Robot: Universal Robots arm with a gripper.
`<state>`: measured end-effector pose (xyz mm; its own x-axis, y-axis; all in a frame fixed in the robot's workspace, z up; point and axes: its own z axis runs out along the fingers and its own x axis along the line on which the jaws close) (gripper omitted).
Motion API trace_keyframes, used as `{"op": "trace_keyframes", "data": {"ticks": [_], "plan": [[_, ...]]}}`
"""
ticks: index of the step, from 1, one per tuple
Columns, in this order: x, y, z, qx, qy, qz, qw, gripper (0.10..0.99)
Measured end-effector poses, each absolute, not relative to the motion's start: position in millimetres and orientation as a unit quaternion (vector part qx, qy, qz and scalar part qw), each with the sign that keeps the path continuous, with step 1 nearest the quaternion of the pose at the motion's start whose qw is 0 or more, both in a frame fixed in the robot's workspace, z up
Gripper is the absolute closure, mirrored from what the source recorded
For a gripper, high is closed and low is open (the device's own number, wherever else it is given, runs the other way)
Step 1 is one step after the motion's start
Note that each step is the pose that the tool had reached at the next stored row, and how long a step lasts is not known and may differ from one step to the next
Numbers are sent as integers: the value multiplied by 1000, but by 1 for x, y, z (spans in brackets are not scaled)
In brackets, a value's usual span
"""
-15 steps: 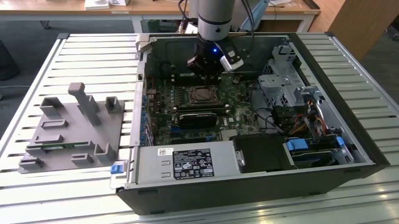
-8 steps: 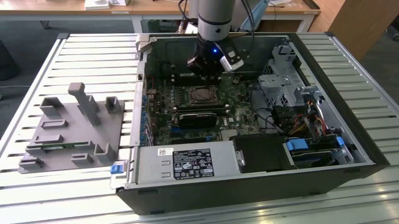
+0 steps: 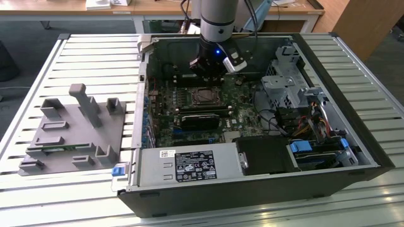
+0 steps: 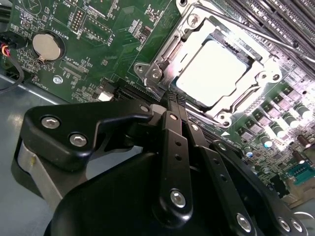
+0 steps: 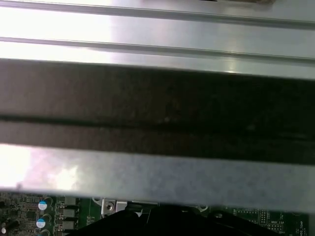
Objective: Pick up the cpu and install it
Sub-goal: 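Install the second cpu locking lever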
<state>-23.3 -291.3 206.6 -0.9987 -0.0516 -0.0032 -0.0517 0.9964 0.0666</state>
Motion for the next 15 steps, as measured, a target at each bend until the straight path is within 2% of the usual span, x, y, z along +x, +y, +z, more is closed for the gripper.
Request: {"op": "trace_keyframes", "data": {"ticks": [15], "plan": [[-23,-292,219,-26,999,33,1,980]]}}
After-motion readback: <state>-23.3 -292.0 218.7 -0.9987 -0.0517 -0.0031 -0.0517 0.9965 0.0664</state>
